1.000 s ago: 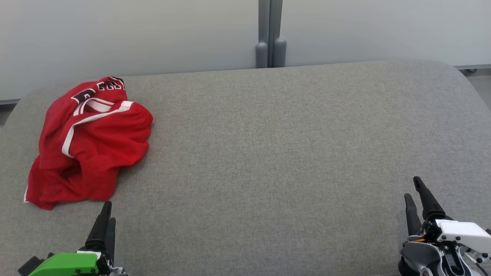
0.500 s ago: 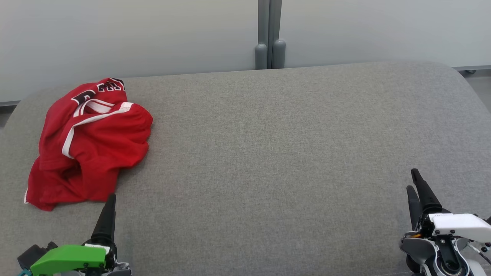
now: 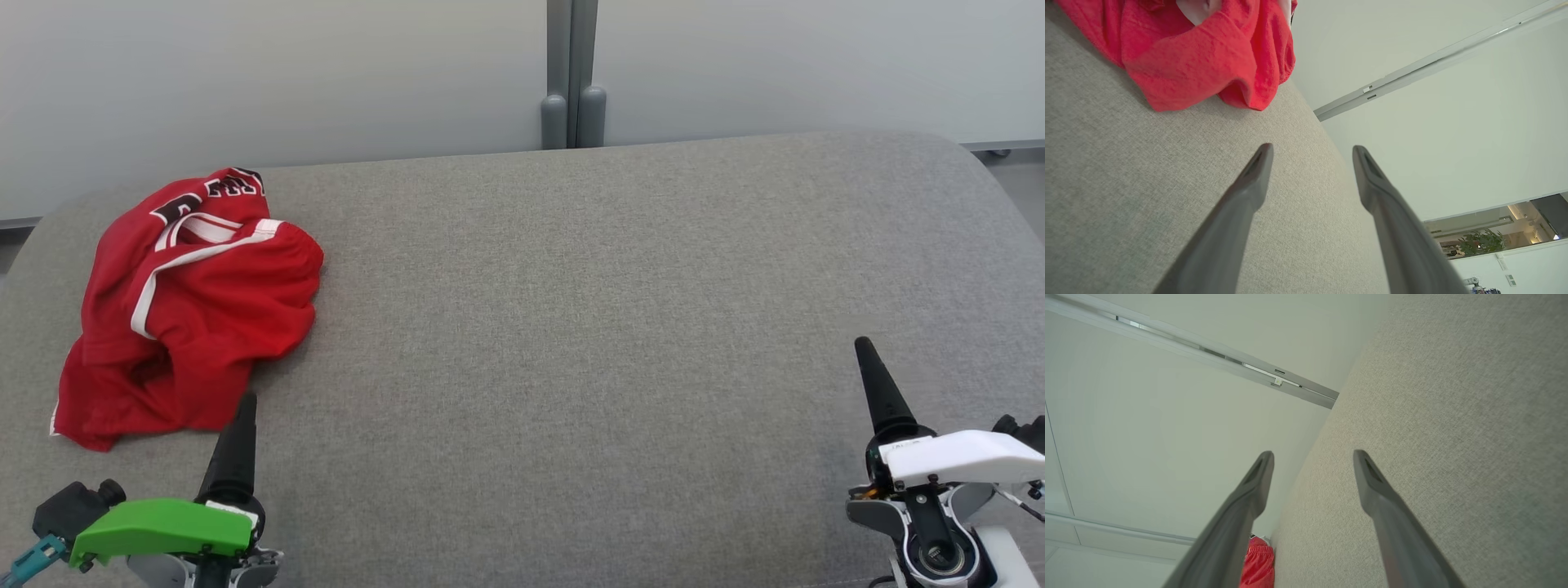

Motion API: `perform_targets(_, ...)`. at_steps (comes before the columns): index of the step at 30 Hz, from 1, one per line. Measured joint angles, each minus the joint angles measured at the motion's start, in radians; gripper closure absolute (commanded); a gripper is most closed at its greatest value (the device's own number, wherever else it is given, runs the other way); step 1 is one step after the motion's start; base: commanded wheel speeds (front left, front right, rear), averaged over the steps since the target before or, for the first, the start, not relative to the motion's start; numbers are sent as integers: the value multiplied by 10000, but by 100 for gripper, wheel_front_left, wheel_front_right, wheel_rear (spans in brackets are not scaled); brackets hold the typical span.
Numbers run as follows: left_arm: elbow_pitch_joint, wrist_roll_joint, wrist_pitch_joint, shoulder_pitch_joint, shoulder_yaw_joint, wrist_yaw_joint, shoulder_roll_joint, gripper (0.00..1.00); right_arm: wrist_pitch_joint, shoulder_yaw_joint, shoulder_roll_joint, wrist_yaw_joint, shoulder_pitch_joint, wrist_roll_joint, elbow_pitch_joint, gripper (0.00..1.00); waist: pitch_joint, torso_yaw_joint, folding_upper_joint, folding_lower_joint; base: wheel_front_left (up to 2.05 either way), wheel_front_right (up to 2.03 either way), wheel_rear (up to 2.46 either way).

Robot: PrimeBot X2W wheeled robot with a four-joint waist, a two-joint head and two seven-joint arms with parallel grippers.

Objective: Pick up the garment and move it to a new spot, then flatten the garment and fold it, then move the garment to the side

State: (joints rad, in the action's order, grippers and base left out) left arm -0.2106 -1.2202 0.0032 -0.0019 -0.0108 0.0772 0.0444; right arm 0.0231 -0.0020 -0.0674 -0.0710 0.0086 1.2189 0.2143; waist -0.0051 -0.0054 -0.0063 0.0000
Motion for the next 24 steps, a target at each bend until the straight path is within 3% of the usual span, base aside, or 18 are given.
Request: perform_targets(24,662,3551,-798,105,-639,-690,67,0,669,1060,-40,510,45,-3507,-464,0,-101,-69,0,0,0,0,0)
